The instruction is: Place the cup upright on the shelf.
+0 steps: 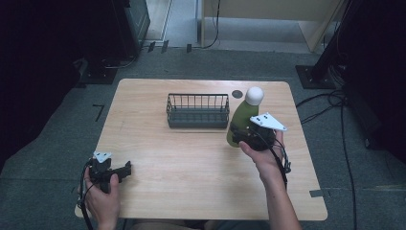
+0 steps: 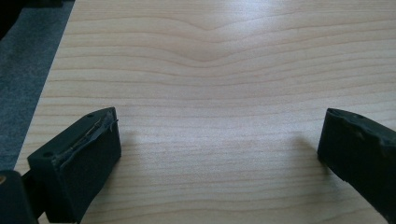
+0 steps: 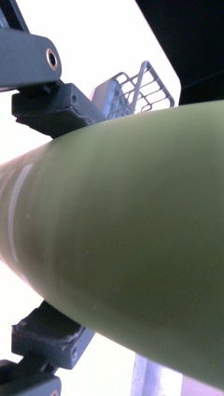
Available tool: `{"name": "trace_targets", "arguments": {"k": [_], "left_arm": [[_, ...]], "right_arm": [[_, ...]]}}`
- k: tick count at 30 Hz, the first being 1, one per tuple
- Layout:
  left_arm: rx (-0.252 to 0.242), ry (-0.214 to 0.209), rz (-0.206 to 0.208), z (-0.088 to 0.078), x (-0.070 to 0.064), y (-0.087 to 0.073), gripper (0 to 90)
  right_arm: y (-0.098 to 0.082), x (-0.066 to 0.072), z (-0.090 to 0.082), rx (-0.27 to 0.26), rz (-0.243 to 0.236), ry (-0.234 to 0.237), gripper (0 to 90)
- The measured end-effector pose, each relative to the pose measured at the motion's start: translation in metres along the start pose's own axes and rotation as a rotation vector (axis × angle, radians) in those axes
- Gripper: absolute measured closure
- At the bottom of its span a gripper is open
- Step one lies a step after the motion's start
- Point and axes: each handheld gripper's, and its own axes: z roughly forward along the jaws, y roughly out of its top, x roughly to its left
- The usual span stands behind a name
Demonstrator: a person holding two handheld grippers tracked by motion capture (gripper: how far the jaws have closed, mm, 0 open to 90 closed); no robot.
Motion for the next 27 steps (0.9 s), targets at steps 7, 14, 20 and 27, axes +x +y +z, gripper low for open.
{"name": "trace_targets", "arguments": {"k": [7, 14, 20, 27], "left_arm": [[0.001, 0.0, 0.0, 0.0, 0.0, 0.0, 0.0], [-0.001, 0.001, 0.0, 0.0, 0.0, 0.0, 0.0], [0.0, 0.001, 0.0, 0.0, 0.0, 0.0, 0.0], [0.0, 0.001, 0.0, 0.0, 0.0, 0.0, 0.0]], "right_arm": [[0.019, 0.011, 0.003, -0.011, -0.009, 0.028, 20.8], [0.033, 0.019, 0.006, -0.021, -0.021, 0.04, 20.8], [0.051, 0.026, 0.012, -0.03, -0.019, 0.05, 20.8], [0.065, 0.033, 0.023, -0.04, -0.017, 0.057, 20.8]]}}
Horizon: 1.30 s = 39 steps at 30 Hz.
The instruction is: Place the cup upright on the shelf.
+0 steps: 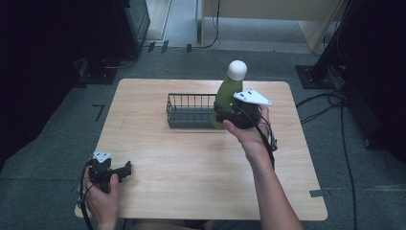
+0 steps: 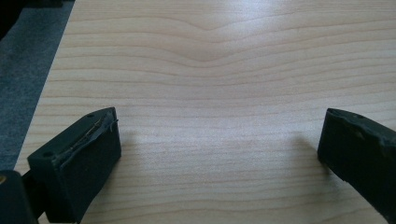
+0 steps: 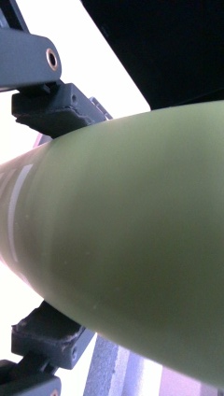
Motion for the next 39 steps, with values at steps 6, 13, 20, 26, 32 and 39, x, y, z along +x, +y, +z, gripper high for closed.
{"name": "trace_targets", "arguments": {"k": [6, 13, 20, 26, 32, 39], "left_arm": [[0.001, -0.001, 0.0, 0.0, 0.0, 0.0, 0.0], [0.0, -0.001, 0.0, 0.0, 0.0, 0.0, 0.0], [0.001, -0.001, 0.0, 0.0, 0.0, 0.0, 0.0], [0.001, -0.001, 0.001, 0.0, 0.0, 0.0, 0.0], [0.001, 0.0, 0.001, 0.0, 0.0, 0.0, 0.0], [0.001, 0.0, 0.001, 0.0, 0.0, 0.0, 0.0]], "right_arm": [[0.008, 0.005, 0.014, -0.002, 0.003, 0.006, 20.8], [0.017, 0.008, 0.033, -0.006, -0.006, 0.0, 20.8], [0.023, 0.005, 0.054, -0.016, 0.001, -0.029, 20.8], [0.022, 0.001, 0.073, -0.017, 0.009, -0.059, 20.8], [0.019, -0.004, 0.085, -0.01, 0.022, -0.075, 20.8], [0.015, -0.007, 0.096, -0.004, 0.013, -0.084, 20.8]]}}
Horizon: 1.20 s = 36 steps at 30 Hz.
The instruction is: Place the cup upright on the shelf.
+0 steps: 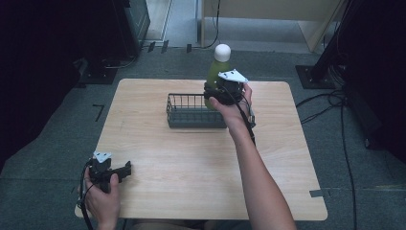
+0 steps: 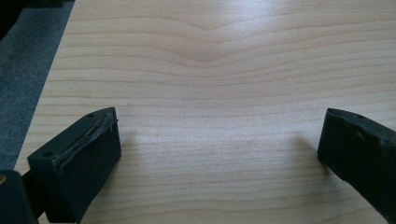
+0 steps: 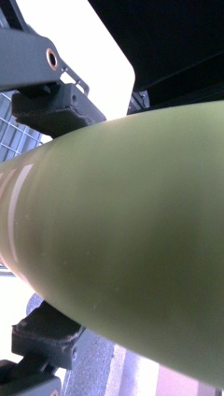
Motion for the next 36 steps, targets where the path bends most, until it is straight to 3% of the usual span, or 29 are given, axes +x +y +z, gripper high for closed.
{"name": "trace_targets", "arguments": {"k": [9, 17, 24, 30, 32, 36], "left_arm": [[0.0, 0.0, 0.0, 0.0, 0.0, 0.0, 0.0], [0.0, 0.0, 0.0, 0.0, 0.0, 0.0, 0.0], [0.0, 0.0, 0.0, 0.0, 0.0, 0.0, 0.0], [0.0, 0.0, 0.0, 0.0, 0.0, 0.0, 0.0], [0.0, 0.0, 0.0, 0.0, 0.0, 0.0, 0.0], [0.0, 0.0, 0.0, 0.0, 0.0, 0.0, 0.0]], "right_arm": [[-0.005, 0.0, 0.01, 0.015, -0.008, -0.003, 20.8], [-0.022, 0.007, 0.022, 0.057, -0.039, -0.003, 20.7], [-0.033, 0.007, 0.028, 0.087, -0.039, -0.005, 20.7], [-0.035, 0.006, 0.027, 0.077, -0.037, 0.001, 20.7], [-0.035, 0.005, 0.027, 0.073, -0.032, -0.001, 20.6], [-0.034, 0.0, 0.027, 0.082, 0.025, -0.005, 20.3]]}}
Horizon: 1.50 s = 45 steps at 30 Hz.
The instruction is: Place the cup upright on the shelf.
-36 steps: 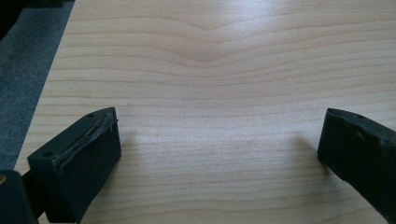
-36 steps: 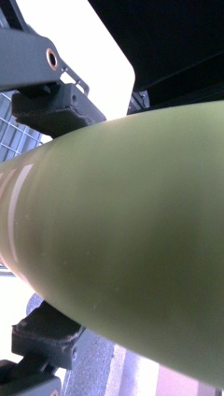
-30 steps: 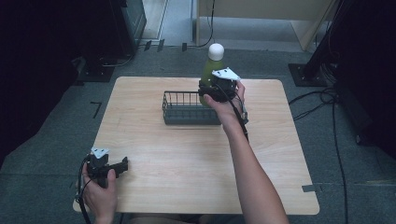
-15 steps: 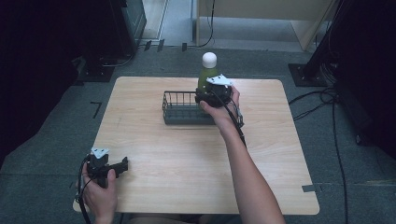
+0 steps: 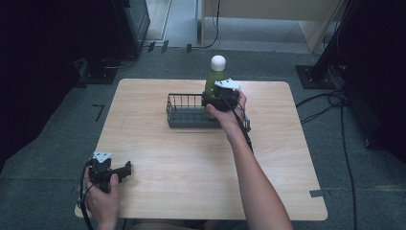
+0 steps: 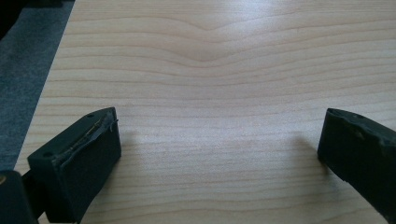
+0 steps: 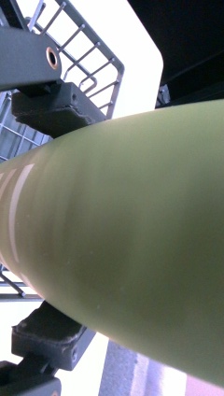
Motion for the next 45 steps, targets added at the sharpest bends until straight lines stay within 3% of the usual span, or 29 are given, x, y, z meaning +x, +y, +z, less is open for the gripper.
{"name": "trace_targets", "arguments": {"k": [5, 22, 35, 39, 45], "left_arm": [[0.0, 0.0, 0.0, 0.0, 0.0, 0.0, 0.0], [0.0, 0.0, 0.0, 0.0, 0.0, 0.0, 0.0], [0.0, 0.0, 0.0, 0.0, 0.0, 0.0, 0.0], [0.0, 0.0, 0.0, 0.0, 0.0, 0.0, 0.0], [0.0, 0.0, 0.0, 0.0, 0.0, 0.0, 0.0]], "right_arm": [[-0.0012, 0.0, -0.001, 0.004, -0.032, 0.013, 20.3], [-0.0011, -0.0008, 0.0031, 0.022, -0.028, 0.041, 18.7], [-0.0002, -0.0067, -0.0005, 0.052, -0.031, 0.05, 9.4], [-0.001, -0.008, -0.0025, 0.074, -0.045, 0.056, 2.7], [-0.003, -0.0092, -0.0046, 0.092, -0.052, 0.051, 0.8]]}}
